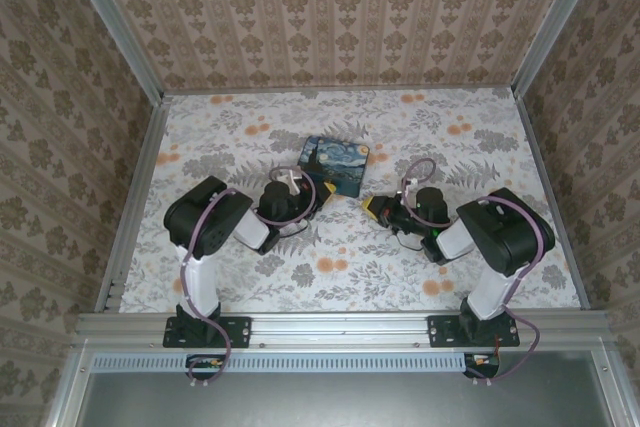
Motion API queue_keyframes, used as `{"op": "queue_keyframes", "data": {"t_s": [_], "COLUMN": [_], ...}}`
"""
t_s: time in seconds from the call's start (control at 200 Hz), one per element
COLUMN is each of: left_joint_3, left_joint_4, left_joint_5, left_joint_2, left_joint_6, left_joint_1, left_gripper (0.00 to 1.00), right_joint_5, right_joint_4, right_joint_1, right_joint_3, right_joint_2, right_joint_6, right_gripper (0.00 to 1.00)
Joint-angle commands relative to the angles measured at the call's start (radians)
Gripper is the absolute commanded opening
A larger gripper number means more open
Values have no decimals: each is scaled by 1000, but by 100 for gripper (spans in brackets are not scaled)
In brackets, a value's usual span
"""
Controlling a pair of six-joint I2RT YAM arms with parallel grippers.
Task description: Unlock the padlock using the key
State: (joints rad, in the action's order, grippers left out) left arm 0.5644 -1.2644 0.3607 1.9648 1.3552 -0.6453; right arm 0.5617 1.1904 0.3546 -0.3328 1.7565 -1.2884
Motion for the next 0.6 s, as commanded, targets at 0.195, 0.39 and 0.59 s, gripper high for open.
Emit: {"op": "queue_keyframes", "data": {"t_s": [0.195, 0.39, 0.59], "left_joint_3": [38, 50, 54], "left_joint_4": [-40, -41, -40], "left_joint_5": [122, 164, 179], "left_joint_2": [-55, -45, -40], "left_joint_6": [12, 12, 15], "left_joint_1": [16, 18, 18], "left_gripper": [0, 0, 0], "right_joint_5": [-17, -22, -31], "right_joint_4": [99, 96, 96], "right_joint_1": [27, 29, 33], "right_joint_3": [-32, -40, -56], "right_joint_2": [76, 74, 70], "right_joint_6": [-52, -57, -66], "right_gripper": [0, 0, 0]}}
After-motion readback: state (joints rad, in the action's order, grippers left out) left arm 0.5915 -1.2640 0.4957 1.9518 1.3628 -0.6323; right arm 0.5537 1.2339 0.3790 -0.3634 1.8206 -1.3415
